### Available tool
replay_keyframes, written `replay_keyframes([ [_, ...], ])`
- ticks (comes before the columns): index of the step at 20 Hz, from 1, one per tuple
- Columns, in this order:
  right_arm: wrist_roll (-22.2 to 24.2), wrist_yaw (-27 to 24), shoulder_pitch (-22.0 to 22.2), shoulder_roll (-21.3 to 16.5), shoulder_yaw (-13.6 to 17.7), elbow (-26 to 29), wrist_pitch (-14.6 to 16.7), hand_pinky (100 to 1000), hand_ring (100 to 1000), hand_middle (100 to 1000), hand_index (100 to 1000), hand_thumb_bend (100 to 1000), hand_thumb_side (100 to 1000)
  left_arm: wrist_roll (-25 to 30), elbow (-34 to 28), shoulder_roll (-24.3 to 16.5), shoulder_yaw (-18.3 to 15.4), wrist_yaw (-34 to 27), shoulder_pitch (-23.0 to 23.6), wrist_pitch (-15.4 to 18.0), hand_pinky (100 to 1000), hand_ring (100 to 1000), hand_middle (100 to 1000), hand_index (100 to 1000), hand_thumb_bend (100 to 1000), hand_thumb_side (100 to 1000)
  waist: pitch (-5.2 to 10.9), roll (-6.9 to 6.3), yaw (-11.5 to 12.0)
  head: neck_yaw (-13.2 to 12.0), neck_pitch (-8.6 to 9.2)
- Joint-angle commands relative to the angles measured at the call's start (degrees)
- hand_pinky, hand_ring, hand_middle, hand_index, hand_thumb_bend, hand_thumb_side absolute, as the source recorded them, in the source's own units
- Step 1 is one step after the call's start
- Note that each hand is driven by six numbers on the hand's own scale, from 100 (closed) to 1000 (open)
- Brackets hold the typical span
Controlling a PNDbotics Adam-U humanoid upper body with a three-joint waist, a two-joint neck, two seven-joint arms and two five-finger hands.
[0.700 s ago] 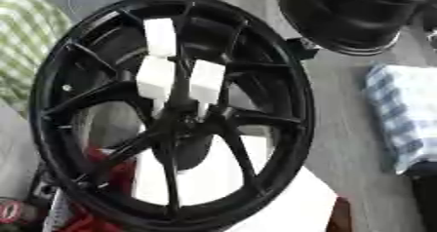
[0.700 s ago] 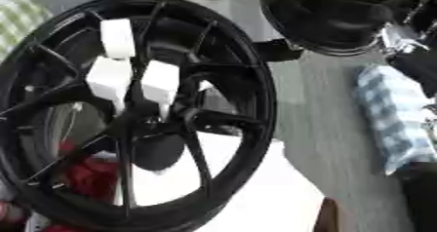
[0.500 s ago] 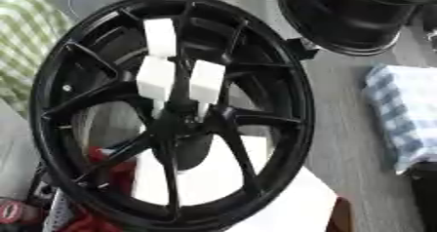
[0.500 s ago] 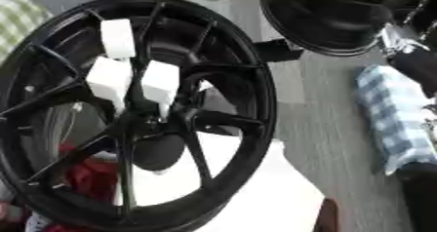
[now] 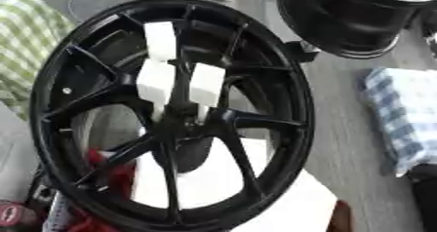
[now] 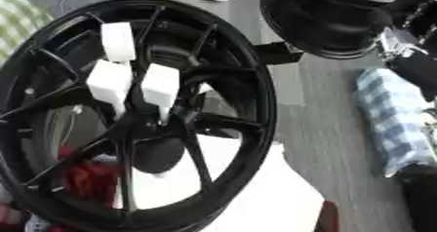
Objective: Pull the pin out of the wheel hub.
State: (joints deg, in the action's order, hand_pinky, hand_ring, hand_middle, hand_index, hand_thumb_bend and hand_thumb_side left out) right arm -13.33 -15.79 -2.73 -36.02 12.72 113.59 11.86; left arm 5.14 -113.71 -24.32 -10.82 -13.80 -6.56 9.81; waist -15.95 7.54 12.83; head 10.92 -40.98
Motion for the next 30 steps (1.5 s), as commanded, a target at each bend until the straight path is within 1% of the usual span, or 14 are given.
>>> replay_keyframes([
  [1, 0.03, 0.57, -0.16, -1.58, 0.65, 1.0, 0.13, 626, 637, 528, 681, 369, 168, 0.2, -0.88, -4.51, -0.33, 1.47, 0.03, 1.99, 976, 603, 605, 783, 100, 692, 0.81, -0.66, -0.13, 0.51, 0.79],
  [7, 0.12, 0.83, 0.28, -2.33, 0.53, 1.0, -0.06, 626, 637, 528, 681, 369, 169, 3.19, -0.88, -13.06, 1.33, 6.63, 0.48, 7.26, 939, 616, 615, 786, 100, 630, 1.03, -1.71, -0.39, 1.42, 0.84],
  [10, 0.15, 1.08, 0.59, -2.93, 0.46, 1.0, -0.11, 626, 637, 528, 681, 368, 169, 5.62, -0.88, -17.36, 3.15, 9.27, 0.47, 9.91, 919, 630, 623, 788, 100, 605, 1.14, -2.38, -0.47, 2.03, 0.83],
  [14, 0.1, 1.47, 1.08, -3.58, 0.46, 1.0, -0.15, 626, 638, 528, 681, 365, 170, 9.23, -0.88, -23.27, 5.03, 12.91, -0.64, 13.54, 892, 661, 638, 794, 100, 576, 1.24, -3.1, -0.38, 2.63, 0.88],
  [18, 0.08, 1.79, 1.42, -4.04, 0.38, 1.0, -0.28, 626, 638, 528, 681, 363, 172, 12.78, -0.88, -29.04, 7.67, 16.46, -3.44, 17.1, 868, 701, 657, 802, 100, 565, 1.26, -3.56, -0.27, 3.22, 0.95],
  [20, 0.08, 1.9, 1.54, -4.2, 0.34, 1.0, -0.33, 626, 638, 528, 681, 363, 171, 14.51, -0.88, -31.85, 9.05, 18.19, -5.31, 18.8, 858, 723, 669, 805, 100, 526, 1.27, -3.72, -0.24, 3.44, 0.89],
  [21, 0.08, 1.93, 1.57, -4.23, 0.32, 1.0, -0.35, 626, 638, 528, 681, 362, 172, 15.4, -0.88, -33.29, 9.5, 19.07, -6.22, 19.45, 856, 735, 670, 807, 100, 529, 1.28, -3.74, -0.22, 3.5, 0.86],
  [25, 0.28, 1.97, 1.55, -4.55, 0.05, 1.0, -0.45, 627, 638, 528, 682, 361, 172, 18.67, -0.88, -38.6, 13.03, 22.34, -10.72, 20.62, 853, 762, 687, 813, 100, 560, 1.4, -3.97, -0.54, 3.42, 0.95],
  [26, 0.34, 1.94, 1.5, -4.62, -0.01, 1.0, -0.45, 627, 638, 528, 682, 360, 172, 19.51, -0.88, -39.97, 14.07, 23.19, -11.93, 20.8, 854, 768, 693, 815, 100, 588, 1.46, -3.98, -0.69, 3.31, 0.98],
  [28, 0.52, 1.87, 1.37, -4.75, -0.19, 1.0, -0.45, 627, 638, 528, 682, 362, 173, 21.28, -0.88, -42.85, 15.99, 24.95, -14.11, 21.04, 853, 771, 696, 816, 100, 591, 1.54, -3.93, -1.04, 3.0, 1.09],
  [29, 0.63, 1.81, 1.28, -4.76, -0.29, 1.0, -0.46, 627, 638, 528, 682, 359, 172, 22.23, -0.88, -44.39, 16.55, 25.9, -15.07, 21.21, 853, 773, 698, 816, 100, 590, 1.57, -3.84, -1.25, 2.8, 1.13],
  [30, 0.75, 1.71, 1.14, -4.75, -0.41, 1.0, -0.47, 627, 638, 528, 682, 359, 172, 23.17, -0.88, -45.99, 16.96, 26.85, -15.94, 21.35, 854, 772, 698, 816, 100, 613, 1.6, -3.72, -1.51, 2.55, 1.19],
])
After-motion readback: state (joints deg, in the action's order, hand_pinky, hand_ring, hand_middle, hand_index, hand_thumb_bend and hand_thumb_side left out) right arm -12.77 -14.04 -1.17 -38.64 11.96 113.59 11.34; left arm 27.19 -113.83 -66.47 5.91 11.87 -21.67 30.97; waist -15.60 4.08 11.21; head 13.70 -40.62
